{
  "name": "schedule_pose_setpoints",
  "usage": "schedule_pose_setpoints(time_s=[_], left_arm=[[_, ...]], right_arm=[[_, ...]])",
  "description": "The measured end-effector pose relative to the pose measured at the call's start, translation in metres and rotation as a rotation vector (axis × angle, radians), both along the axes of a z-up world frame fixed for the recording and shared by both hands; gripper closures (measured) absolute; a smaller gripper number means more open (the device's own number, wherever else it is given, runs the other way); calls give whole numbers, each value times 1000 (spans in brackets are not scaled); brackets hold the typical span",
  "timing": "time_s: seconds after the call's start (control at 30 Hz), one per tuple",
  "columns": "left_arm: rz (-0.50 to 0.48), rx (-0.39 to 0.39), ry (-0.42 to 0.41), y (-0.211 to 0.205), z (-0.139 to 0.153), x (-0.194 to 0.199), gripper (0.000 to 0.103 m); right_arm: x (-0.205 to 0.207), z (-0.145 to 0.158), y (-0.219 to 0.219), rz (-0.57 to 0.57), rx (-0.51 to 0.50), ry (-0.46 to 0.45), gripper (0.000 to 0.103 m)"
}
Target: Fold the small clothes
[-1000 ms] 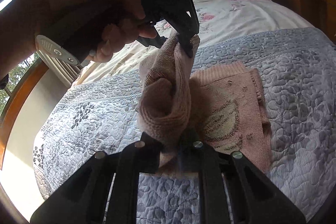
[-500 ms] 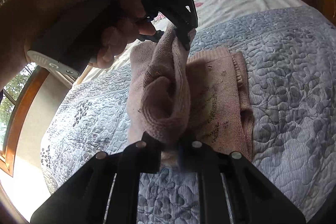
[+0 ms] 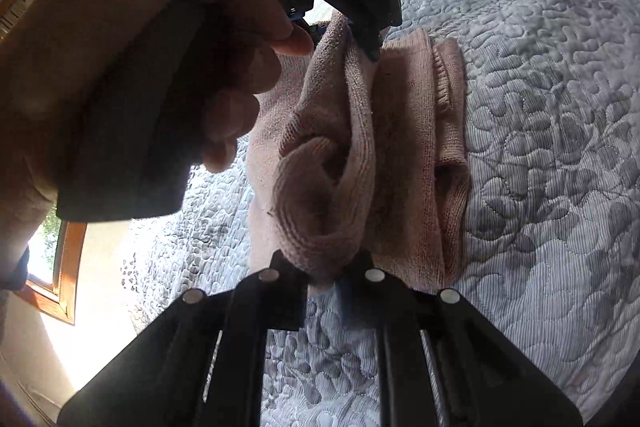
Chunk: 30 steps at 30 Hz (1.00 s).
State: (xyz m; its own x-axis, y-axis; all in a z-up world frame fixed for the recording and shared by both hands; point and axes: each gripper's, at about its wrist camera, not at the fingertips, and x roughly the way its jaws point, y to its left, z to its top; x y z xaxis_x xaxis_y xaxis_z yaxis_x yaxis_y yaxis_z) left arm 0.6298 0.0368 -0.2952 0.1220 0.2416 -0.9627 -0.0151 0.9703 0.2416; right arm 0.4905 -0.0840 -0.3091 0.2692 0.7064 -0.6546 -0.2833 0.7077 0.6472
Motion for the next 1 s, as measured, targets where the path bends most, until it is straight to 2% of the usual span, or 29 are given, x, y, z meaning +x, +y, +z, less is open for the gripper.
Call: schedule_pose_setpoints(time_s=[0.1,0.17,0.2,0.27,0.37,0.57,0.63,0.7,0.83,1.0], left_arm=[[3,-5,-9,-4,-5,-2,80],[-3,-23,-10,-7,-8,-4,72],[-5,-51,-16,-8,-7,-5,68],[-15,-131,-55,-7,-1,-6,60],[-20,-293,-129,3,18,-8,51],[-56,-610,-234,43,78,-21,45],[-112,-655,-271,58,99,-35,40],[-172,-664,-285,74,110,-54,40],[-193,-777,-253,119,97,-94,40],[-96,-996,-175,163,47,-129,42]], right_arm=[[4,-10,-8,5,30,40,93],[7,-20,-13,14,62,81,92],[8,-25,-15,17,75,108,86],[12,-35,-23,-1,121,157,76],[15,-43,-32,-25,190,195,67],[19,-53,-37,-36,304,246,47],[24,-56,-40,-35,347,264,38],[33,-62,-44,-46,384,291,37],[47,-75,-50,-55,446,356,37],[56,-81,-55,-79,509,374,38]])
